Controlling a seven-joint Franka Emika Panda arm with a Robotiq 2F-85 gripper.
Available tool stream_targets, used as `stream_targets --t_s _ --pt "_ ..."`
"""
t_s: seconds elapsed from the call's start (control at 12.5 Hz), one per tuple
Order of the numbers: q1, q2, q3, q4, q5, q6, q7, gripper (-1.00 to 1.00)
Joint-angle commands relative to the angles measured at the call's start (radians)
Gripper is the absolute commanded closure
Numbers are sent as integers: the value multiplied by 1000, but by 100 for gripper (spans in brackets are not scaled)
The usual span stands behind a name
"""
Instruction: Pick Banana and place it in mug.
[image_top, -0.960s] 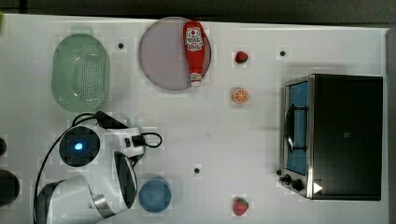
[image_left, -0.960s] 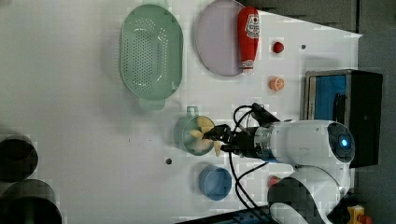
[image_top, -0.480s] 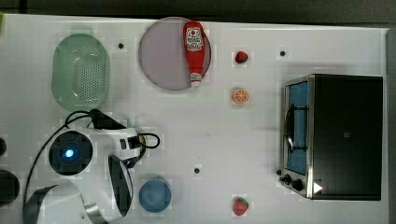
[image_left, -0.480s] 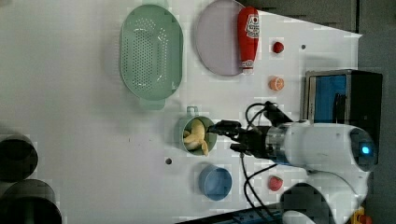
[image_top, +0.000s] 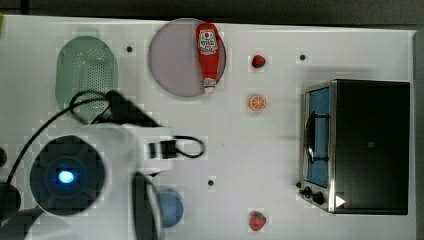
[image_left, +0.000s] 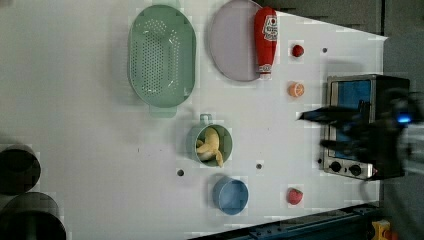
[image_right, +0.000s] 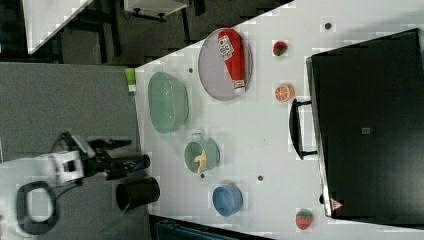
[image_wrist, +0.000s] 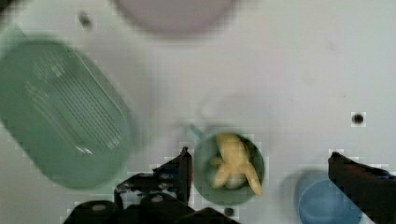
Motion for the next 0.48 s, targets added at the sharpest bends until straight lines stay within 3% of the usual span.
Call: stream_targets --t_s 0.08,0.48 --pt "-32 12 -120 78 -19 -127 -60 -100" --pt "-34 -5 -267 148 -118 -182 -89 -100"
